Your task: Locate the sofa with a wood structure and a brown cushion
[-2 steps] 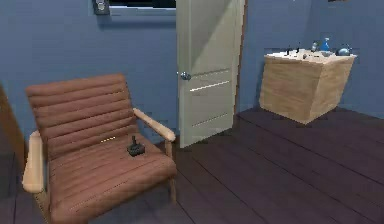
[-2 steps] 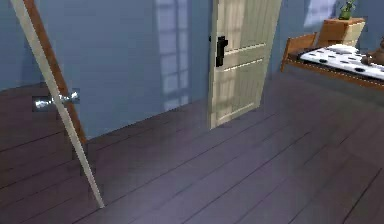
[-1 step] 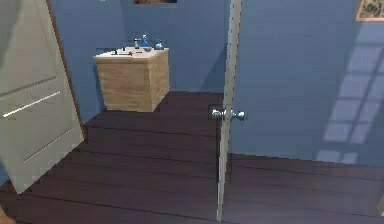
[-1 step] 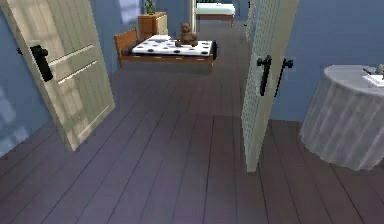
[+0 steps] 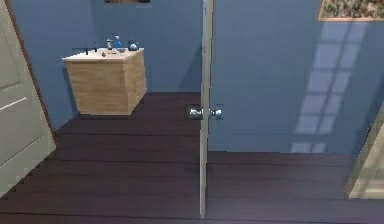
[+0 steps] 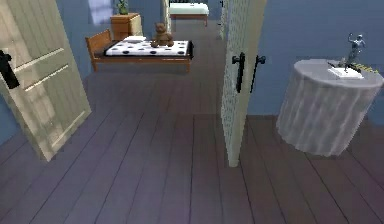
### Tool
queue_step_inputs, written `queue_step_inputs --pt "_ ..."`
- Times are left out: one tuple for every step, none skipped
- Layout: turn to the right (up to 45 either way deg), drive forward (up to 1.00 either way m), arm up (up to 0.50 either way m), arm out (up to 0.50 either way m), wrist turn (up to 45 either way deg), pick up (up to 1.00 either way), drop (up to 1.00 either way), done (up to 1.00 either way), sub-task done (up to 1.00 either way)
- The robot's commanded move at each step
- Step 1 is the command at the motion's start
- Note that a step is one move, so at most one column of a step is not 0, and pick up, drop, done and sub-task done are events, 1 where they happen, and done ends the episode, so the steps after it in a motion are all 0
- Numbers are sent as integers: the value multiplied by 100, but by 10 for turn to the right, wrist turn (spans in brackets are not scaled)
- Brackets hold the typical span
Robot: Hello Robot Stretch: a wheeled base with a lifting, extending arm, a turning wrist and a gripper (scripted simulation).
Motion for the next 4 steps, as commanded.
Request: queue_step_inputs --pt "0 5 0 0 0 0 0 0 0" --pt "-450 0 0 0 0 0 0 0 0" --pt "-390 0 0 0 0 0 0 0 0" --pt "0 20 0 0 0 0 0 0 0"
